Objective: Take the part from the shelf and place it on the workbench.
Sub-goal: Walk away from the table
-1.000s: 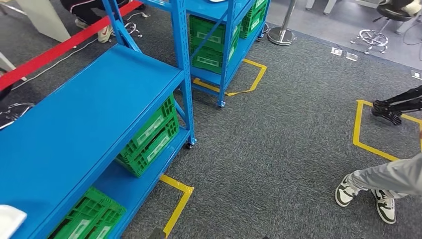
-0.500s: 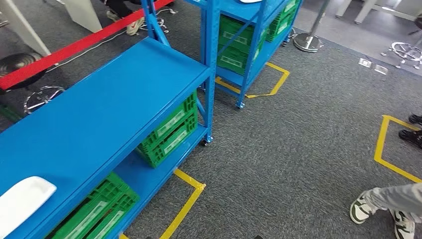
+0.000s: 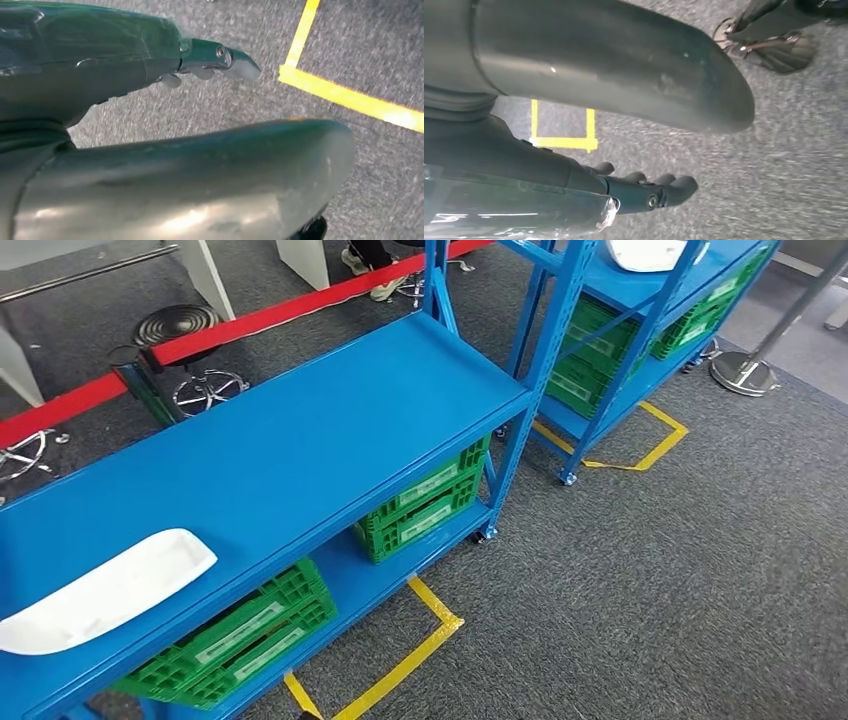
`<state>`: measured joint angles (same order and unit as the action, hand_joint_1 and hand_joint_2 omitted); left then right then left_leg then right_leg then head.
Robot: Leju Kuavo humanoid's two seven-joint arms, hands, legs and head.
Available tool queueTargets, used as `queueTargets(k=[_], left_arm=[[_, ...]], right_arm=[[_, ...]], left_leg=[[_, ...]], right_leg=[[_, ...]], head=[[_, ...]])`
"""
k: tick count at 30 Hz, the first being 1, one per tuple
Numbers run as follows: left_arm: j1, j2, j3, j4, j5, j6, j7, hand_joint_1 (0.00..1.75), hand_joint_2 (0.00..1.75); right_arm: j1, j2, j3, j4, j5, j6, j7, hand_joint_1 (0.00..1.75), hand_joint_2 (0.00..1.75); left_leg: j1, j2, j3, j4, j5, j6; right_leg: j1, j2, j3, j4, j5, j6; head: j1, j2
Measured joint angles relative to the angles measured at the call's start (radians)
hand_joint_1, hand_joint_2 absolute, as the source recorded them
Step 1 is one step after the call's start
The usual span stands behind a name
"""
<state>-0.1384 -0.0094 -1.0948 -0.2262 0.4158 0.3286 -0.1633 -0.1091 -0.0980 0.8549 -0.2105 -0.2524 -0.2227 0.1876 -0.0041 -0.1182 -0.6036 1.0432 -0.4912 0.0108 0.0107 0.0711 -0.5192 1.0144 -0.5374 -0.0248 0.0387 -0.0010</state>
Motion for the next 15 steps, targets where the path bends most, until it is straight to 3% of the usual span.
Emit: queueTargets(k=[1, 2, 3, 5, 7, 8, 9, 10, 12, 14, 15], left_arm=[[0.004, 0.0, 0.0, 0.0, 0.0, 0.0, 0.0, 0.0, 0.0], [0.008, 0.001, 0.0, 0.0, 0.0, 0.0, 0.0, 0.0, 0.0], [0.012, 0.002, 0.0, 0.001, 0.0, 0.0, -0.001, 0.0, 0.0], [0.013, 0.004, 0.0, 0.001, 0.0, 0.0, -0.002, 0.0, 0.0], [0.012, 0.004, 0.0, 0.002, 0.0, 0.001, -0.004, 0.0, 0.0], [0.013, 0.004, 0.0, 0.002, 0.0, 0.001, -0.004, 0.0, 0.0], [0.015, 0.005, 0.0, 0.003, 0.0, 0.001, -0.004, 0.0, 0.0], [0.016, 0.005, 0.0, 0.003, 0.0, 0.001, -0.004, 0.0, 0.0], [0.015, 0.005, 0.0, 0.004, -0.002, 0.001, -0.004, 0.0, 0.0], [0.013, 0.005, 0.0, 0.004, -0.005, 0.0, -0.004, 0.0, 0.0], [0.012, 0.004, 0.0, 0.004, -0.006, 0.0, -0.003, 0.0, 0.0]], right_arm=[[-0.003, 0.001, 0.001, 0.0, 0.0, 0.0, 0.002, 0.0, 0.0], [-0.006, 0.002, 0.002, 0.0, 0.001, -0.001, 0.003, 0.0, 0.0], [-0.008, 0.004, 0.003, 0.0, 0.002, -0.003, 0.002, 0.0, 0.0], [-0.006, 0.005, 0.005, 0.0, 0.004, -0.007, 0.001, 0.0, 0.0], [0.001, 0.006, 0.006, 0.001, 0.004, -0.009, 0.001, 0.0, 0.0], [0.003, 0.007, 0.007, 0.001, 0.004, -0.009, 0.001, 0.0, 0.0], [0.004, 0.008, 0.008, 0.001, 0.004, -0.009, 0.001, 0.0, 0.0], [0.003, 0.01, 0.01, 0.001, 0.004, -0.009, 0.0, 0.0, 0.0], [0.001, 0.011, 0.016, 0.001, 0.004, -0.01, -0.003, 0.0, 0.0], [-0.001, 0.009, 0.02, 0.001, 0.004, -0.011, -0.007, 0.0, 0.0], [-0.002, 0.008, 0.021, 0.001, 0.004, -0.011, -0.009, 0.0, 0.0]], left_leg=[[0.001, -0.005, -0.004, -0.002, 0.003, -0.006], [0.0, 0.015, -0.007, 0.0, 0.001, -0.01], [-0.003, 0.048, -0.014, 0.012, -0.012, -0.016], [-0.002, 0.118, -0.049, 0.09, -0.068, -0.025], [0.01, 0.126, -0.1, 0.208, -0.125, -0.04], [0.016, 0.123, -0.112, 0.241, -0.132, -0.048], [0.021, 0.124, -0.107, 0.239, -0.121, -0.056], [0.025, 0.132, -0.083, 0.201, -0.095, -0.063], [0.026, 0.181, -0.012, 0.076, -0.043, -0.072], [0.022, 0.22, 0.023, 0.007, -0.029, -0.059], [0.017, 0.22, 0.021, 0.004, -0.033, -0.048]], right_leg=[[0.0, -0.008, 0.003, -0.01, 0.003, -0.001], [-0.002, -0.017, 0.006, -0.021, 0.008, 0.0], [-0.004, -0.027, 0.01, -0.033, 0.014, -0.001], [-0.008, -0.051, 0.013, -0.049, 0.024, -0.002], [-0.01, -0.082, 0.012, -0.05, 0.025, -0.002], [-0.012, -0.098, 0.011, -0.049, 0.024, 0.0], [-0.014, -0.112, 0.011, -0.047, 0.022, 0.003], [-0.018, -0.125, 0.011, -0.043, 0.019, 0.008], [-0.021, -0.146, 0.011, -0.029, 0.008, 0.024], [-0.018, -0.165, 0.011, -0.015, -0.002, 0.039], [-0.017, -0.174, 0.012, -0.013, -0.004, 0.044]], head=[[0.003, 0.0], [0.005, 0.0], [0.003, 0.0], [-0.009, 0.0], [-0.022, 0.0], [-0.027, 0.0], [-0.031, 0.0], [-0.035, 0.0], [-0.044, 0.0], [-0.051, 0.0], [-0.05, 0.0]])
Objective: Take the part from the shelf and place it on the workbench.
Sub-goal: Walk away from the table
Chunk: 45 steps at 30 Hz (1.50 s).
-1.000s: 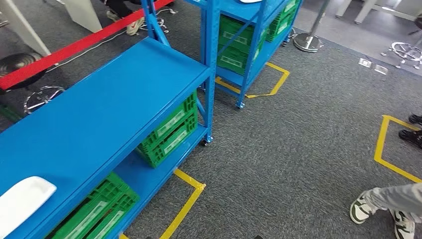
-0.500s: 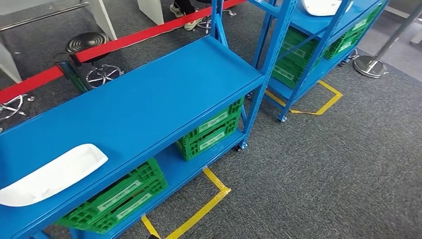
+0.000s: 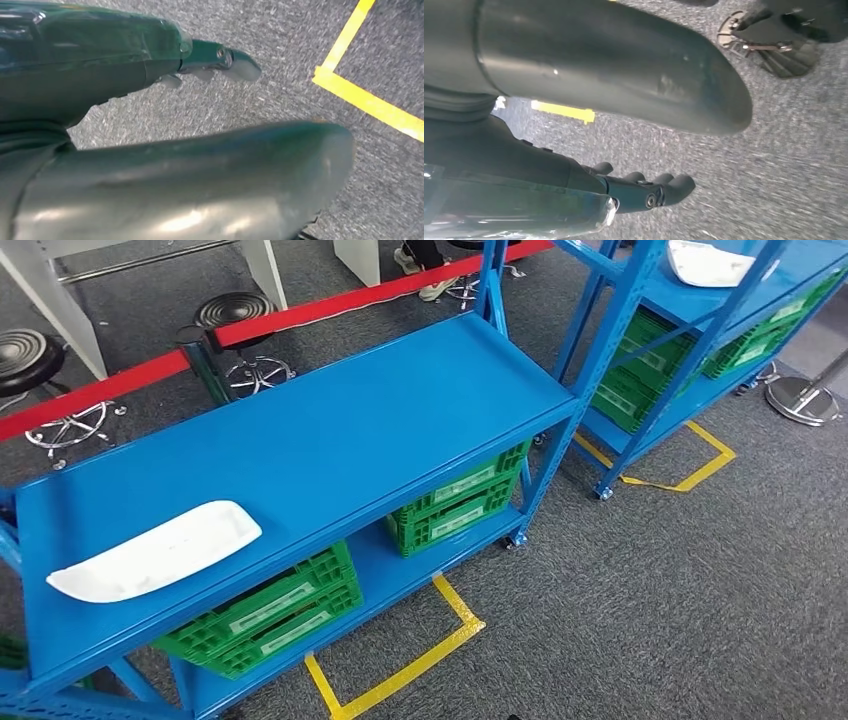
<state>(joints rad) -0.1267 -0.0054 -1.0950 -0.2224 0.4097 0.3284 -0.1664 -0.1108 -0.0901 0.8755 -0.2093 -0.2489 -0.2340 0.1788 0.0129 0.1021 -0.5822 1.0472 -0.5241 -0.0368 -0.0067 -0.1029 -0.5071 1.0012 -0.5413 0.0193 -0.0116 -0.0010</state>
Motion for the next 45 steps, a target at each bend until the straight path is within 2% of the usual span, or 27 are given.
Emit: queueTargets(k=[2, 4, 6, 8, 9, 10, 13, 15, 16, 17, 18, 21, 23, 24, 26, 27, 29, 30, 32, 34, 37, 38, 39, 40, 41, 43, 45], left_arm=[[-0.002, -0.002, 0.0, 0.0, -0.003, -0.001, 0.007, 0.0, 0.0], [-0.008, -0.006, 0.0, 0.0, -0.005, -0.002, 0.019, 0.0, 0.0], [-0.018, -0.013, 0.0, 0.0, -0.007, -0.002, 0.029, 0.0, 0.0], [-0.022, -0.019, 0.0, 0.0, -0.009, -0.003, 0.034, 0.0, 0.0], [-0.022, -0.021, 0.0, 0.0, -0.009, -0.003, 0.036, 0.0, 0.0], [-0.021, -0.022, 0.0, 0.0, -0.009, -0.004, 0.037, 0.0, 0.0], [-0.022, -0.025, -0.001, 0.0, -0.01, -0.006, 0.039, 0.0, 0.0], [-0.023, -0.03, -0.001, 0.0, -0.011, -0.008, 0.041, 0.0, 0.0], [-0.022, -0.031, -0.001, 0.0, -0.011, -0.008, 0.042, 0.0, 0.0], [-0.021, -0.032, -0.001, 0.0, -0.011, -0.009, 0.042, 0.0, 0.0], [-0.02, -0.032, -0.001, 0.0, -0.011, -0.01, 0.043, 0.0, 0.0], [-0.024, -0.031, -0.001, 0.0, -0.01, -0.01, 0.042, 0.0, 0.0], [-0.027, -0.03, -0.001, 0.0, -0.008, -0.01, 0.041, 0.0, 0.0], [-0.027, -0.03, -0.001, 0.0, -0.008, -0.01, 0.04, 0.0, 0.0], [-0.026, -0.029, -0.001, 0.001, -0.007, -0.01, 0.04, 0.0, 0.0], [-0.027, -0.029, -0.001, 0.001, -0.007, -0.01, 0.04, 0.0, 0.0], [-0.03, -0.029, -0.001, 0.001, -0.007, -0.011, 0.04, 0.0, 0.0], [-0.031, -0.03, -0.001, 0.001, -0.007, -0.011, 0.04, 0.0, 0.0], [-0.031, -0.029, -0.001, 0.001, -0.007, -0.011, 0.04, 0.0, 0.0], [-0.032, -0.029, -0.001, 0.001, -0.007, -0.011, 0.04, 0.0, 0.0], [-0.038, -0.033, -0.001, 0.001, -0.007, -0.011, 0.04, 0.0, 0.0], [-0.037, -0.034, -0.001, 0.001, -0.007, -0.011, 0.04, 0.0, 0.0], [-0.037, -0.034, -0.001, 0.001, -0.007, -0.011, 0.04, 0.0, 0.0], [-0.036, -0.034, -0.001, 0.001, -0.007, -0.011, 0.04, 0.0, 0.0], [-0.035, -0.033, -0.001, 0.002, -0.007, -0.011, 0.041, 0.0, 0.0], [-0.035, -0.033, -0.001, 0.002, -0.007, -0.011, 0.041, 0.0, 0.0], [-0.035, -0.034, -0.001, 0.002, -0.006, -0.011, 0.043, 0.0, 0.0]], right_arm=[[-0.002, 0.0, 0.002, 0.0, -0.003, 0.002, -0.001, 0.0, 0.0], [-0.002, -0.004, 0.002, 0.0, -0.005, 0.007, -0.001, 0.0, 0.0], [0.002, -0.01, 0.002, 0.0, -0.009, 0.012, -0.001, 0.0, 0.0], [0.005, -0.016, 0.002, 0.0, -0.011, 0.016, -0.001, 0.0, 0.0], [0.005, -0.018, 0.002, 0.0, -0.012, 0.016, -0.001, 0.0, 0.0], [0.004, -0.019, 0.002, 0.0, -0.012, 0.017, -0.001, 0.0, 0.0], [0.001, -0.026, 0.002, 0.0, -0.012, 0.017, -0.001, 0.0, 0.0], [-0.001, -0.031, 0.002, -0.001, -0.013, 0.017, -0.003, 0.0, 0.0], [-0.004, -0.032, 0.002, -0.001, -0.013, 0.017, -0.004, 0.0, 0.0], [-0.007, -0.033, 0.002, -0.001, -0.013, 0.017, -0.005, 0.0, 0.0], [-0.009, -0.033, 0.002, -0.001, -0.013, 0.017, -0.006, 0.0, 0.0], [-0.005, -0.033, 0.003, 0.0, -0.012, 0.017, -0.008, 0.0, 0.0], [0.001, -0.034, 0.003, 0.0, -0.011, 0.018, -0.009, 0.0, 0.0], [0.003, -0.034, 0.003, 0.0, -0.011, 0.019, -0.009, 0.0, 0.0], [0.001, -0.033, 0.003, 0.0, -0.011, 0.02, -0.009, 0.0, 0.0], [0.001, -0.033, 0.003, 0.0, -0.011, 0.02, -0.01, 0.0, 0.0], [-0.001, -0.035, 0.003, 0.0, -0.01, 0.018, -0.014, 0.0, 0.0], [-0.002, -0.036, 0.003, 0.0, -0.008, 0.017, -0.016, 0.0, 0.0], [-0.004, -0.036, 0.004, 0.0, -0.004, 0.011, -0.019, 0.0, 0.0], [-0.005, -0.035, 0.004, 0.0, -0.003, 0.008, -0.02, 0.0, 0.0], [0.003, -0.037, 0.004, 0.0, -0.003, 0.006, -0.02, 0.0, 0.0], [0.005, -0.037, 0.004, 0.0, -0.004, 0.005, -0.02, 0.0, 0.0], [0.006, -0.037, 0.004, 0.0, -0.004, 0.004, -0.02, 0.0, 0.0], [0.006, -0.037, 0.004, 0.0, -0.005, 0.003, -0.021, 0.0, 0.0], [0.005, -0.037, 0.004, 0.0, -0.005, 0.003, -0.022, 0.0, 0.0], [0.0, -0.038, 0.004, 0.0, -0.005, 0.0, -0.023, 0.0, 0.0], [-0.006, -0.038, 0.004, 0.0, -0.005, -0.007, -0.025, 0.0, 0.0]], left_leg=[[-0.001, -0.028, -0.005, -0.001, 0.005, 0.02], [0.0, -0.058, -0.009, -0.003, 0.011, 0.035], [-0.001, -0.091, -0.013, -0.004, 0.017, 0.046], [-0.006, -0.125, -0.014, -0.004, 0.02, 0.053], [-0.008, -0.142, -0.014, -0.004, 0.022, 0.055], [-0.011, -0.158, -0.013, -0.004, 0.023, 0.056], [-0.016, -0.2, -0.014, -0.003, 0.029, 0.055], [-0.013, -0.22, -0.022, -0.003, 0.035, 0.045], [-0.011, -0.23, -0.027, -0.004, 0.039, 0.038], [-0.009, -0.229, -0.031, -0.004, 0.042, 0.033], [-0.012, -0.206, -0.036, 0.001, 0.036, 0.028], [-0.013, -0.107, -0.088, 0.114, -0.045, 0.015], [-0.003, -0.099, -0.13, 0.221, -0.093, 0.003], [0.001, -0.098, -0.134, 0.239, -0.094, -0.002], [0.006, -0.083, -0.085, 0.166, -0.044, -0.01], [0.005, -0.057, -0.047, 0.101, -0.021, -0.013], [0.0, -0.019, 0.004, 0.007, 0.003, -0.004], [-0.004, -0.011, 0.009, -0.006, 0.0, 0.004], [-0.008, -0.031, 0.005, -0.008, 0.004, 0.023], [-0.006, -0.053, 0.003, -0.011, 0.009, 0.037], [-0.006, -0.089, -0.003, -0.013, 0.017, 0.052], [-0.007, -0.101, -0.005, -0.013, 0.018, 0.055], [-0.008, -0.112, -0.006, -0.012, 0.02, 0.057], [-0.01, -0.122, -0.006, -0.012, 0.021, 0.057], [-0.011, -0.129, -0.005, -0.012, 0.021, 0.058], [-0.015, -0.137, -0.004, -0.011, 0.022, 0.056], [-0.018, -0.136, -0.009, -0.008, 0.022, 0.05]], right_leg=[[-0.004, -0.011, 0.003, 0.002, -0.005, 0.008], [-0.01, 0.023, -0.01, 0.043, -0.042, 0.017], [-0.012, 0.075, -0.055, 0.161, -0.111, 0.02], [-0.01, 0.093, -0.102, 0.271, -0.151, 0.016], [-0.008, 0.096, -0.108, 0.281, -0.141, 0.011], [-0.006, 0.101, -0.098, 0.253, -0.113, 0.004], [0.002, 0.152, -0.026, 0.07, -0.014, -0.027], [0.005, 0.176, -0.006, 0.018, -0.005, -0.037], [0.006, 0.171, -0.004, 0.01, -0.003, -0.038], [0.005, 0.162, -0.002, 0.0, 0.001, -0.037], [0.003, 0.151, 0.0, -0.01, 0.008, -0.038], [-0.001, 0.114, 0.003, -0.03, 0.023, -0.04], [-0.001, 0.084, 0.001, -0.03, 0.024, -0.04], [-0.001, 0.069, 0.0, -0.028, 0.023, -0.039], [-0.005, 0.046, 0.0, -0.022, 0.018, -0.031], [-0.006, 0.036, 0.001, -0.017, 0.014, -0.025], [-0.005, 0.022, 0.0, -0.005, 0.005, -0.01], [-0.003, 0.015, 0.0, -0.002, 0.002, -0.005], [-0.003, 0.0, 0.003, -0.002, 0.001, 0.004], [-0.008, 0.025, -0.003, 0.023, -0.025, 0.014], [-0.012, 0.086, -0.071, 0.193, -0.122, 0.02], [-0.011, 0.092, -0.097, 0.251, -0.144, 0.019], [-0.011, 0.095, -0.112, 0.282, -0.146, 0.017], [-0.011, 0.095, -0.111, 0.276, -0.128, 0.013], [-0.01, 0.096, -0.095, 0.233, -0.094, 0.008], [-0.006, 0.096, -0.045, 0.103, -0.02, -0.006], [-0.003, 0.098, -0.017, 0.02, 0.005, -0.012]], head=[[0.008, 0.0], [0.011, 0.0], [0.019, 0.0], [0.027, 0.0], [0.03, 0.0], [0.032, 0.0], [0.036, 0.0], [0.037, 0.0], [0.039, 0.0], [0.043, 0.0], [0.045, 0.0], [0.027, 0.0], [0.014, 0.0], [0.01, 0.0], [0.004, 0.0], [-0.001, 0.0], [-0.012, 0.0], [-0.014, 0.0], [-0.014, 0.0], [-0.01, 0.0], [0.004, 0.0], [0.01, 0.0], [0.016, 0.0], [0.022, 0.0], [0.026, 0.0], [0.032, 0.0], [0.035, 0.0]])
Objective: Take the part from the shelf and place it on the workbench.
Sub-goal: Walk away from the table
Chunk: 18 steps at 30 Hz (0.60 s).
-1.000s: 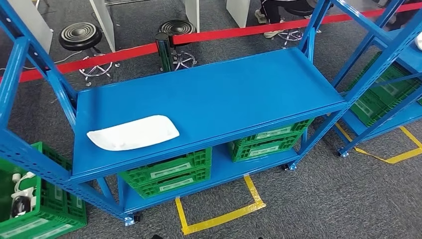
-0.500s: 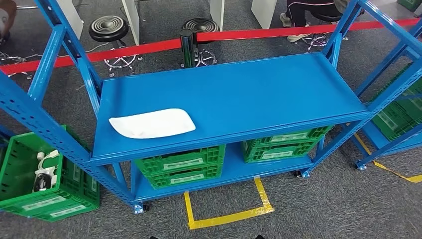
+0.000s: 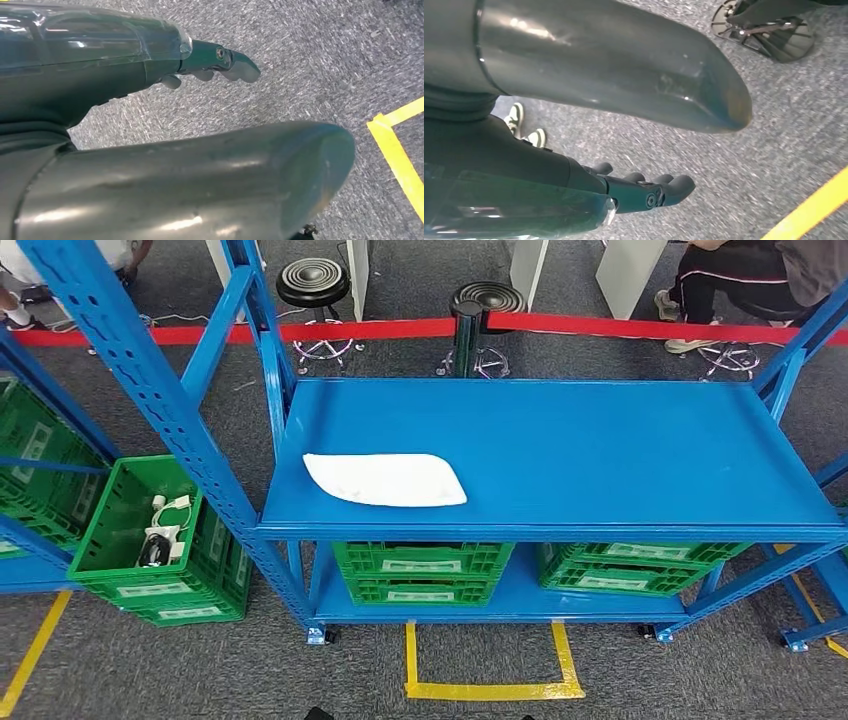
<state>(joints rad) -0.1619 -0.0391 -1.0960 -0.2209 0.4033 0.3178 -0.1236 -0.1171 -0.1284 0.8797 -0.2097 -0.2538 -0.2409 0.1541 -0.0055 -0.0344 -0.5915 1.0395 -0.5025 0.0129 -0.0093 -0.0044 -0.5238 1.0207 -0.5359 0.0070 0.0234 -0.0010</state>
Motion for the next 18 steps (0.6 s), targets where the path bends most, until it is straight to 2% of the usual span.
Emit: queueTargets(k=[3, 4, 6, 10, 15, 18], left_arm=[[0.0, 0.001, 0.0, 0.0, 0.003, 0.0, 0.011, 0.0, 0.0], [0.001, 0.001, 0.0, 0.0, 0.003, 0.0, 0.019, 0.0, 0.0], [0.001, 0.002, 0.0, 0.0, 0.003, -0.002, 0.039, 0.0, 0.0], [0.002, 0.003, 0.0, 0.0, 0.006, -0.006, 0.058, 0.0, 0.0], [0.006, 0.005, 0.0, 0.0, 0.01, -0.009, 0.061, 0.0, 0.0], [0.015, 0.008, 0.0, 0.001, 0.006, -0.015, 0.06, 0.0, 1.31]], right_arm=[[-0.001, 0.003, 0.0, -0.001, 0.0, -0.012, -0.001, 0.0, 0.0], [0.001, 0.003, 0.0, -0.001, -0.002, -0.015, 0.0, 0.0, 0.0], [0.004, 0.003, 0.0, 0.0, -0.005, -0.021, 0.002, 0.0, 0.0], [0.004, 0.003, 0.0, 0.0, -0.007, -0.025, 0.004, 0.0, 1.75], [0.005, 0.006, 0.003, 0.0, -0.005, -0.024, 0.007, 0.0, 1.75], [0.005, 0.007, 0.006, 0.0, 0.001, -0.023, 0.008, 0.0, 1.75]], left_leg=[[-0.002, 0.01, -0.003, 0.001, -0.005, 0.008], [0.0, 0.014, 0.0, 0.0, -0.004, 0.011], [0.001, 0.018, 0.004, -0.004, -0.002, 0.006], [0.002, 0.022, 0.007, -0.008, -0.001, 0.0], [0.003, 0.027, 0.007, -0.009, -0.004, -0.006], [0.003, 0.029, 0.007, -0.009, -0.005, -0.008]], right_leg=[[0.001, 0.007, 0.004, -0.02, -0.004, 0.014], [0.002, 0.009, 0.005, -0.019, -0.005, 0.015], [0.003, 0.012, 0.007, -0.019, -0.004, 0.012], [0.004, 0.015, 0.007, -0.018, -0.005, 0.007], [0.004, 0.018, 0.007, -0.018, -0.007, 0.004], [0.004, 0.021, 0.007, -0.018, -0.007, 0.004]], head=[[-0.006, 0.0], [-0.01, 0.0], [-0.017, 0.0], [-0.023, 0.0], [-0.024, 0.0], [-0.023, 0.0]])
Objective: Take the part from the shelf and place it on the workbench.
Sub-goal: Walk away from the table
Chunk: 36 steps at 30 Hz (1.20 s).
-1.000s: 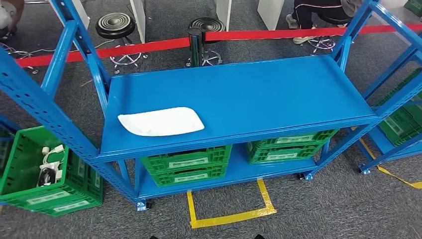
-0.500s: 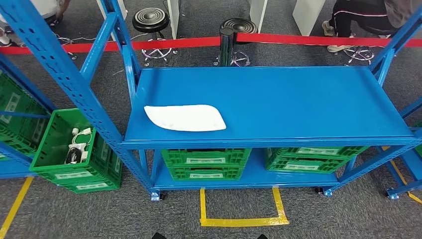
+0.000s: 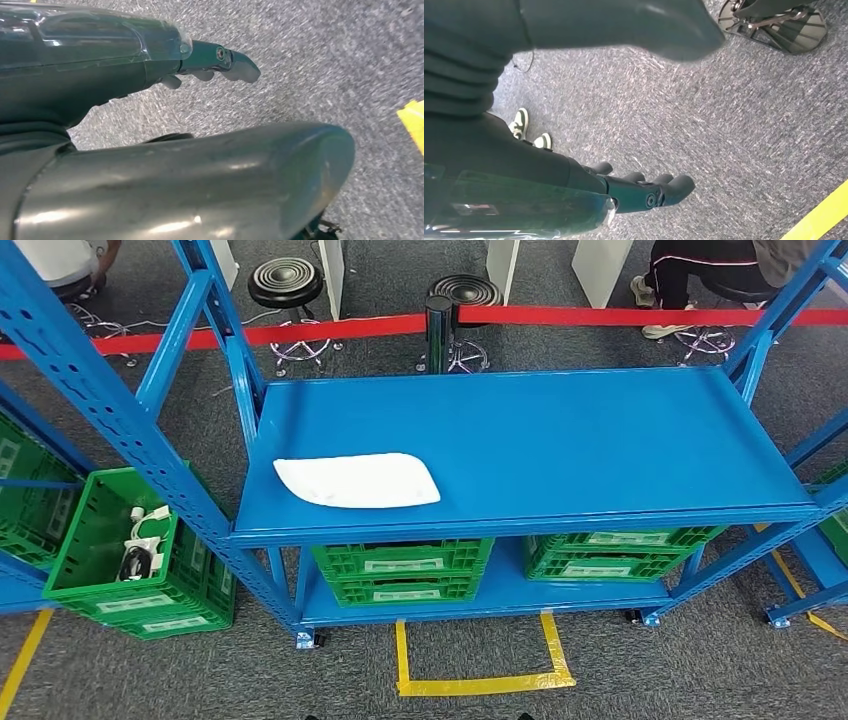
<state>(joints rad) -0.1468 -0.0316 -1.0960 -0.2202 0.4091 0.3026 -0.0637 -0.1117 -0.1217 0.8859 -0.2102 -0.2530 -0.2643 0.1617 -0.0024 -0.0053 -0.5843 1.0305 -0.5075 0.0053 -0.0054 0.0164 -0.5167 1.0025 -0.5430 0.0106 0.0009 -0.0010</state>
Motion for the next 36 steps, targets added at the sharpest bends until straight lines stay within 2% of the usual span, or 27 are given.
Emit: queueTargets(k=[1, 16, 22, 28, 36], left_arm=[[0.003, 0.001, 0.0, 0.0, 0.0, -0.003, 0.0, 0.0, 1.75], [0.021, 0.01, 0.0, 0.001, 0.018, -0.01, 0.002, 0.0, 1.75], [0.026, 0.012, 0.007, 0.002, 0.053, -0.004, 0.012, 0.0, 1.75], [0.058, 0.013, 0.085, -0.002, 0.007, -0.033, 0.018, 0.0, 1.75], [0.089, 0.014, 0.228, -0.018, -0.079, -0.088, 0.026, 0.0, 1.75]], right_arm=[[0.0, 0.0, 0.001, 0.0, 0.002, 0.0, 0.0, 0.0, 1.75], [0.002, 0.006, 0.018, 0.0, 0.01, -0.007, 0.008, 0.0, 1.75], [0.006, 0.014, 0.017, -0.001, 0.011, -0.053, 0.006, 0.0, 1.75], [0.038, 0.03, -0.014, -0.004, 0.038, -0.032, -0.018, 0.0, 1.75], [0.08, 0.045, -0.114, -0.026, 0.083, 0.029, -0.047, 0.0, 1.75]], left_leg=[[0.0, 0.0, 0.0, 0.0, 0.0, 0.0], [-0.002, -0.001, -0.001, 0.0, -0.001, 0.0], [-0.002, -0.003, 0.0, 0.0, -0.001, 0.0], [-0.002, -0.005, -0.001, 0.0, -0.002, 0.0], [-0.002, -0.004, 0.0, 0.0, -0.002, 0.0]], right_leg=[[0.0, 0.001, 0.0, 0.0, 0.0, 0.0], [-0.001, 0.001, 0.002, -0.005, 0.0, 0.001], [-0.001, 0.001, 0.002, -0.005, 0.0, 0.001], [-0.001, 0.0, 0.002, -0.005, -0.001, 0.002], [-0.001, 0.0, 0.003, -0.005, -0.001, 0.002]], head=[[0.0, 0.0], [0.002, 0.0], [0.002, 0.0], [0.002, 0.0], [0.002, 0.0]])
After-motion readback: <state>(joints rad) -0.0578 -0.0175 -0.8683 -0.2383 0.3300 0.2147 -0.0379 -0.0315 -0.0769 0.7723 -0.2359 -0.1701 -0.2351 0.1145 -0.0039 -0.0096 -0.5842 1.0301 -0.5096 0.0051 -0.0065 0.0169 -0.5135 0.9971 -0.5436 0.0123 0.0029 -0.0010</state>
